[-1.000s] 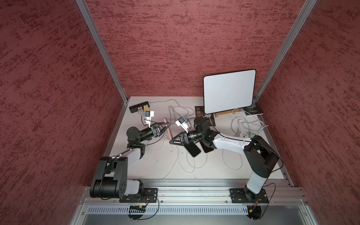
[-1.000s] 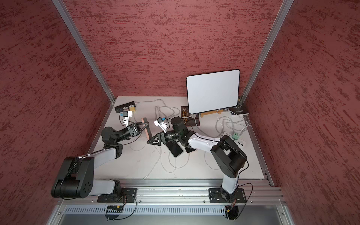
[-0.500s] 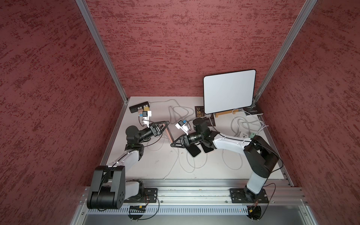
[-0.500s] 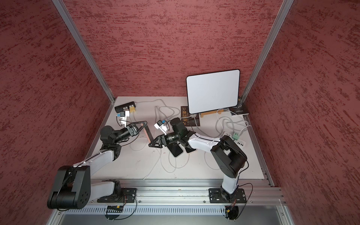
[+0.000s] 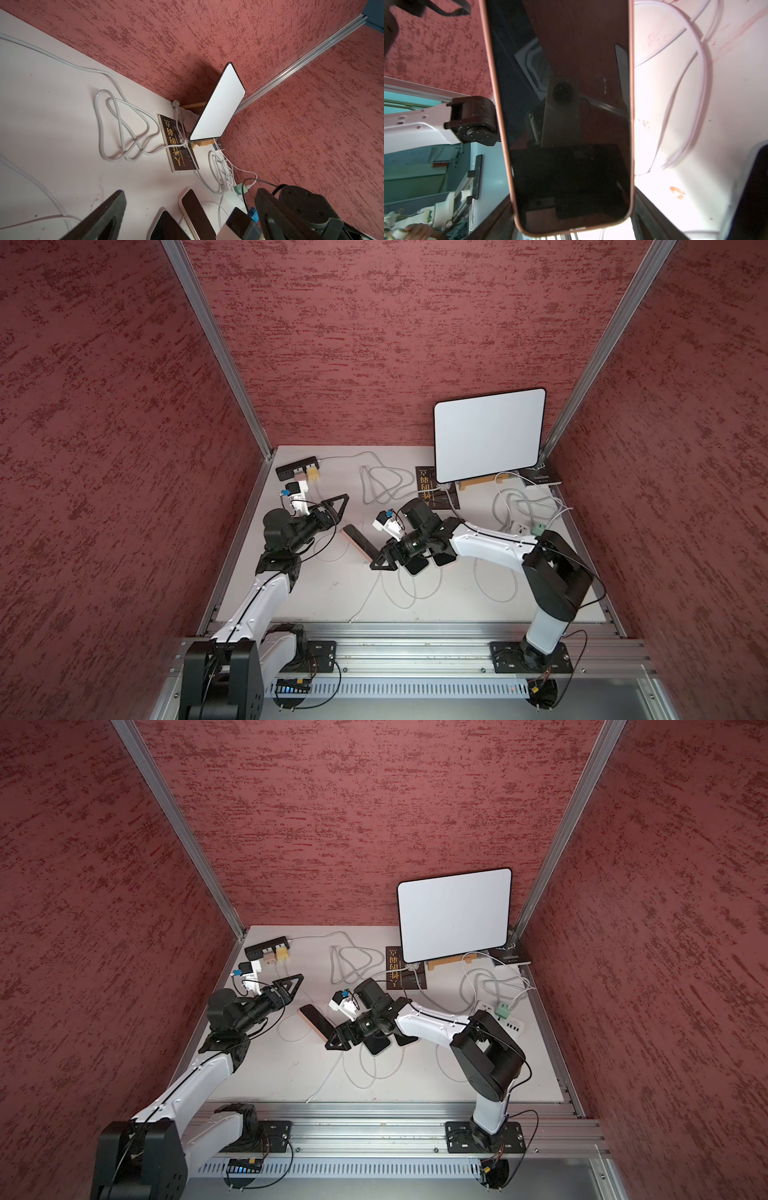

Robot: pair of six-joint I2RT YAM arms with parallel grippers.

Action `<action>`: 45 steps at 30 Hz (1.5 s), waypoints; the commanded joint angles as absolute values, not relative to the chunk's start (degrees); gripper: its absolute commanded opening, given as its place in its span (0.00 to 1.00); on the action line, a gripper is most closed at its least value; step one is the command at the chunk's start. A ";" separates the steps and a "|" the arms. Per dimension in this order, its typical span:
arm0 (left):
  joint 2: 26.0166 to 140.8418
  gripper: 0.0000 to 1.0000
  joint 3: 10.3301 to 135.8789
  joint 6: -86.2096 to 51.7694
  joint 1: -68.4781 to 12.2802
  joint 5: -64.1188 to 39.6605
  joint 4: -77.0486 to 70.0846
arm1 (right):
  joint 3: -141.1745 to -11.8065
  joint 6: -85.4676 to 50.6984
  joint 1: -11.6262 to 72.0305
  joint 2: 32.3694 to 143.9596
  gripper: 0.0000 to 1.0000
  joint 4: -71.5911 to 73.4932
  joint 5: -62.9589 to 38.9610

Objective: Unplug the charging cable from the phone
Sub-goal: Place the phone at the center of the board.

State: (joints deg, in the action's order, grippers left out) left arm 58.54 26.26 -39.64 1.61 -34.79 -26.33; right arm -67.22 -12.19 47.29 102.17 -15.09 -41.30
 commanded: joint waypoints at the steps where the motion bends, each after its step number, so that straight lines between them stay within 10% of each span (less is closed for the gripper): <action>1: 56.56 1.00 26.06 -38.01 2.39 -30.18 -22.88 | -70.18 -6.15 48.93 101.88 0.25 -18.84 -36.83; 19: 55.34 1.00 24.90 -38.35 3.77 -28.40 -21.36 | -71.49 0.12 56.38 104.73 0.14 -21.54 -21.31; 37: 53.64 1.00 24.95 -33.23 3.96 -23.75 -18.36 | -66.55 2.29 58.45 108.25 0.36 -18.14 -13.47; 41: 53.44 1.00 25.75 -30.88 4.03 -22.65 -16.50 | -66.41 2.03 58.45 108.50 0.51 -18.11 -13.57; 45: 53.23 1.00 26.76 -28.29 4.22 -21.11 -14.24 | -66.48 1.23 58.45 107.08 0.95 -18.70 -14.22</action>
State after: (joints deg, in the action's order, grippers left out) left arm 54.00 25.17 -31.90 3.60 -22.98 -16.53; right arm -66.61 1.56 58.08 108.12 -19.33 -15.05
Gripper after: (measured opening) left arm 0.998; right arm 0.884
